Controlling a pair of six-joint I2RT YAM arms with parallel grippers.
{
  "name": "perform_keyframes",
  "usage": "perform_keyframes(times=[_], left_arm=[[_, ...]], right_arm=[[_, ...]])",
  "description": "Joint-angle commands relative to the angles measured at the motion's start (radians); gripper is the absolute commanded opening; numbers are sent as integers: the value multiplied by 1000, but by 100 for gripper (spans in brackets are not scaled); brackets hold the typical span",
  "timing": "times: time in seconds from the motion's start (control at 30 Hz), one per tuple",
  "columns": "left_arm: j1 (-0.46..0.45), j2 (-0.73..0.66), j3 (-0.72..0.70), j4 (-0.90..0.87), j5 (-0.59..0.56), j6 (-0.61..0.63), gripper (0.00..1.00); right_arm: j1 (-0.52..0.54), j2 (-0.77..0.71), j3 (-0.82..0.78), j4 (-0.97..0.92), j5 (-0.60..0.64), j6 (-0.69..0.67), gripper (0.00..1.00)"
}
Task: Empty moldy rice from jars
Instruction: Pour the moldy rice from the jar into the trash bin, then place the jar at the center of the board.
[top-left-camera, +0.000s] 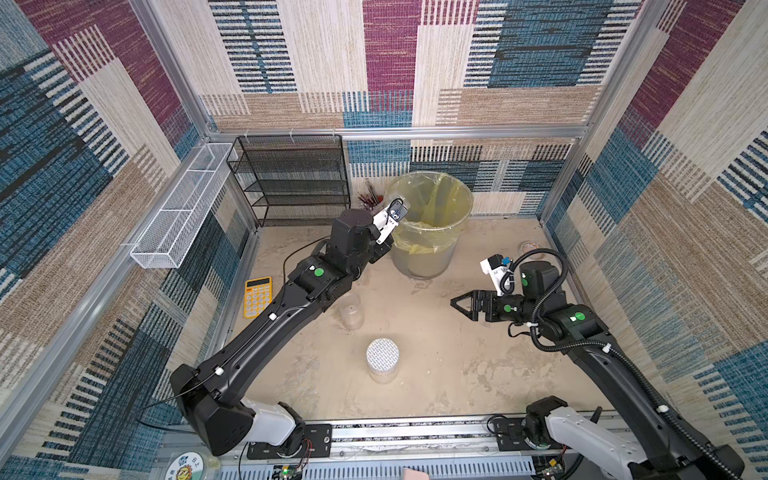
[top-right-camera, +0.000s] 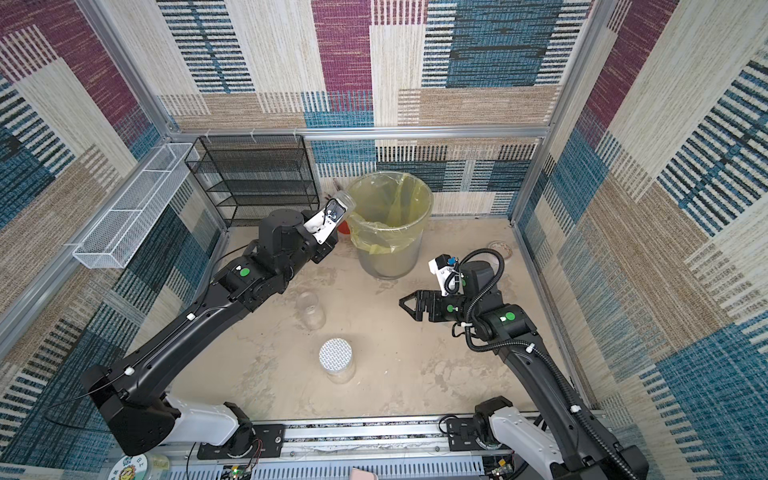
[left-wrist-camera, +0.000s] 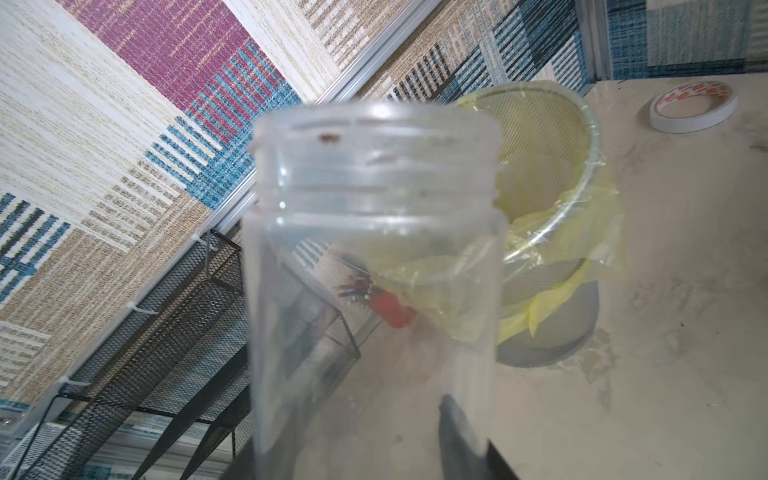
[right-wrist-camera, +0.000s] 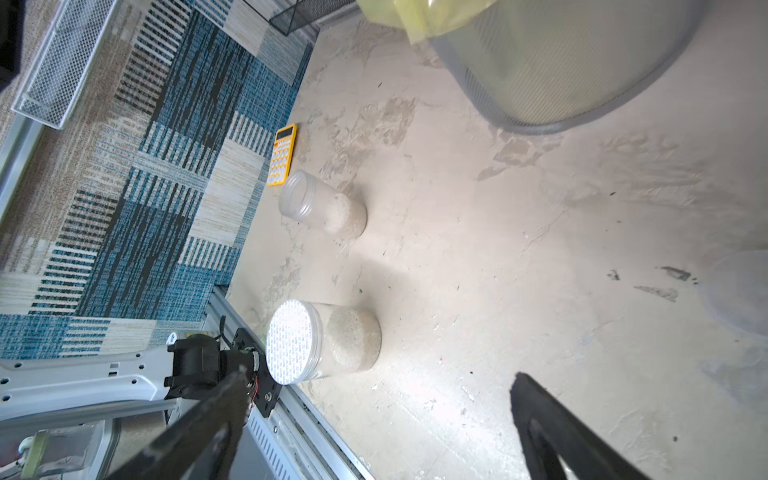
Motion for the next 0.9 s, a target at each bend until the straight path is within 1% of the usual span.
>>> perform_keyframes(times=[0.0,0.1,0.27,0.4,0.5,0.57,0.63,0.73,0.87], left_arm=[[0,-50,-64,39,4,-81,0],[-1,-103,-141,49,-3,-102,0],[-1,-184,-241,31,-18,-152,0],[-1,-253,-332,33,-28,-189,0],[-2,-292,-379,22,-27,-217,0],[-2,-312,-406,25,-20,-231,0],[-2,-329,-429,25,-18,-245,0],[-2,-355,-473,37,-10,-263,0],[-2,-371,-510,66,12,-278,0]], right_arm=[[47,-3,-27,31,9,46,100],[132,2,-58,59,7,80,99],[308,27,-84,117,62,150,99],[464,104,-91,178,128,200,99],[539,184,-73,208,174,217,99],[570,240,-60,225,183,215,99],[584,281,-22,192,241,215,99],[586,266,20,161,319,220,99],[579,251,111,51,433,189,99]])
